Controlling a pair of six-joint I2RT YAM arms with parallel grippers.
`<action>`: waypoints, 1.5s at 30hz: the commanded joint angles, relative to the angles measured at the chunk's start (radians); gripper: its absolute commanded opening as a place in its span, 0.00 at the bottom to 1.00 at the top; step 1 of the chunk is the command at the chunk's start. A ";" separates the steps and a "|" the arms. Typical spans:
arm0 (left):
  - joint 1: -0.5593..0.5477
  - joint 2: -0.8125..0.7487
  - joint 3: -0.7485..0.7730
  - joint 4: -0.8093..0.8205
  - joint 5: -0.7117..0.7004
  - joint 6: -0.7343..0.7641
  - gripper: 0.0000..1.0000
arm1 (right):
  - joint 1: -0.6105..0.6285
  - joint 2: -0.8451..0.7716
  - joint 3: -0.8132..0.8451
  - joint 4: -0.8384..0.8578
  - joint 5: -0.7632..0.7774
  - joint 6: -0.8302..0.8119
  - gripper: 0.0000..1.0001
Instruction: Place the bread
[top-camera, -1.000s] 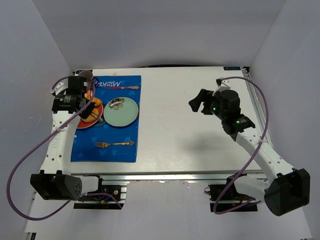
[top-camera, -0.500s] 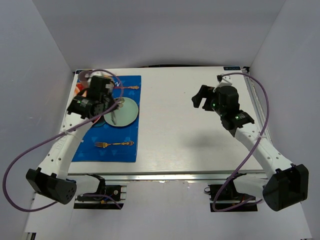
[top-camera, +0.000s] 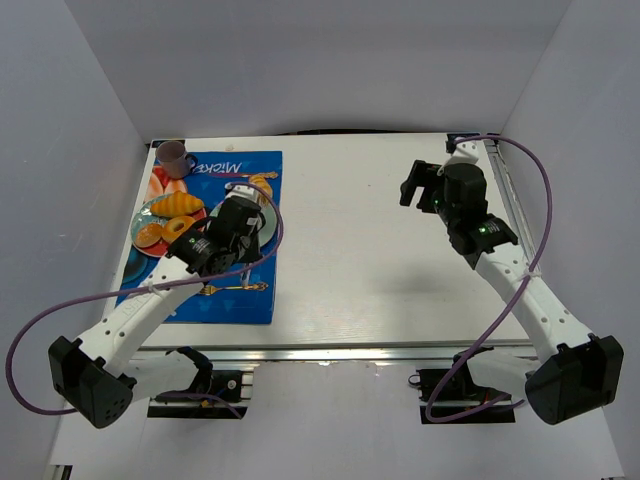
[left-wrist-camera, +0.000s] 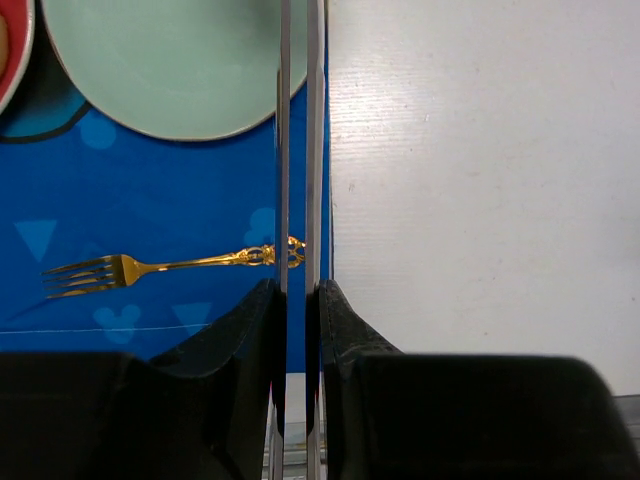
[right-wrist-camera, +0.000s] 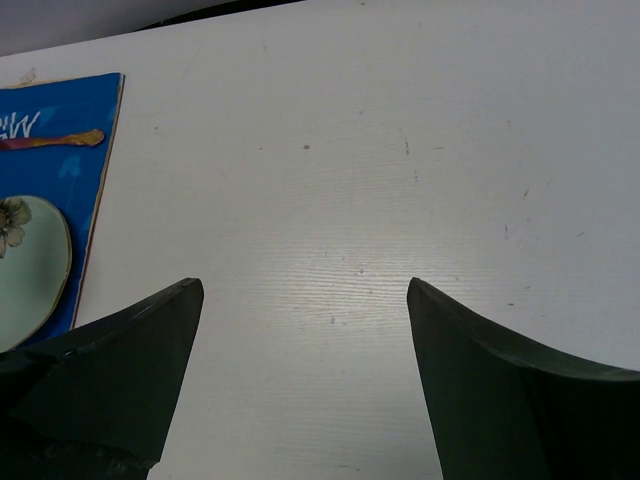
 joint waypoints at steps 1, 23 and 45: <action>-0.034 -0.048 -0.022 0.070 -0.041 -0.005 0.00 | -0.005 -0.027 0.036 -0.008 0.038 -0.018 0.89; -0.065 -0.048 -0.251 0.185 -0.092 -0.065 0.00 | -0.011 -0.038 -0.018 -0.010 0.033 -0.007 0.89; -0.065 -0.048 -0.286 0.173 -0.116 -0.094 0.42 | -0.011 -0.033 -0.036 0.006 0.026 -0.002 0.89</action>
